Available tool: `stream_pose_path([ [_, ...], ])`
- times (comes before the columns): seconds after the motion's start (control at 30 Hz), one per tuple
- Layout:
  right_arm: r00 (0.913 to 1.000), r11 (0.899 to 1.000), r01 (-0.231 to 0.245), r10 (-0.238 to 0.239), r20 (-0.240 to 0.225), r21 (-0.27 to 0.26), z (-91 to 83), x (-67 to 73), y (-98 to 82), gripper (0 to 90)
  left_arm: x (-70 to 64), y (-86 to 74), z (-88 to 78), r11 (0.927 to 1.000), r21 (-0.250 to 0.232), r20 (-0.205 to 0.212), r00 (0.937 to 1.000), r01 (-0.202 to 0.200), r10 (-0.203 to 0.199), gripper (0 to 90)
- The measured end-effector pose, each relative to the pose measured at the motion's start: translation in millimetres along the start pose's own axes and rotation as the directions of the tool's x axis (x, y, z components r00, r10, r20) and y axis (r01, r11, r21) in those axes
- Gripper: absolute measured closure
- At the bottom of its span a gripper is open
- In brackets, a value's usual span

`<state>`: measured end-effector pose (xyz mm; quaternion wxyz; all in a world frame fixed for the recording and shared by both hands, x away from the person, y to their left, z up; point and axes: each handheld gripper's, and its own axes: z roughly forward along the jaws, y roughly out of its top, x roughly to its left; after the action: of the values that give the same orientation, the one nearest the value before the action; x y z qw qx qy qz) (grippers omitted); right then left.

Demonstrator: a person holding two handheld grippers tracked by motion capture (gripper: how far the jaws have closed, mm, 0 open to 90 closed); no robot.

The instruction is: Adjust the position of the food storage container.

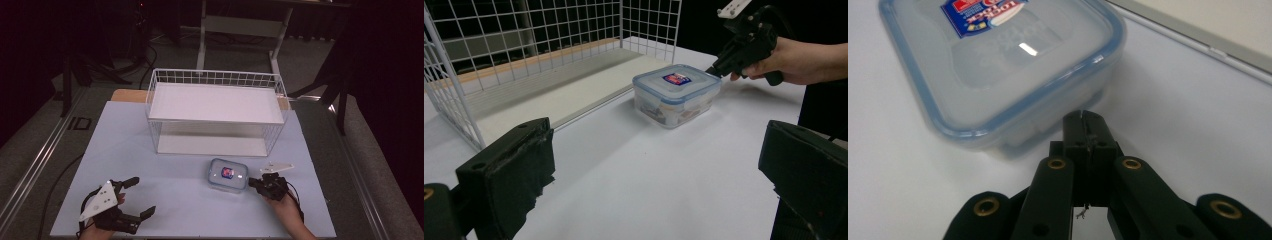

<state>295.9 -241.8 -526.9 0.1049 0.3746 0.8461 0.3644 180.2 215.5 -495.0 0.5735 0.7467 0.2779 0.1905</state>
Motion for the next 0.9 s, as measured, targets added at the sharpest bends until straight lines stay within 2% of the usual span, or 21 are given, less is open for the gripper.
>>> stream_pose_path([
  [0.27,0.9999,1.0,0.013,-0.013,0.0,0.001,17.6,2.7,16.8,90.0,0.0,-0.5,0.1,1.0,0.002,0.004,1.0,0.002,-0.002,2.4],
  [0.53,0.9991,0.999,0.037,-0.037,-0.018,0.001,34.7,12.9,32.3,90.0,0.3,-1.2,-0.2,1.0,0.003,0.007,1.0,0.006,-0.006,2.4],
  [0.9,0.9981,0.999,0.036,-0.036,-0.049,-0.009,45.9,22.4,39.9,90.0,0.5,-1.5,0.4,1.0,0.007,0.007,1.0,0.006,-0.006,2.4],
])
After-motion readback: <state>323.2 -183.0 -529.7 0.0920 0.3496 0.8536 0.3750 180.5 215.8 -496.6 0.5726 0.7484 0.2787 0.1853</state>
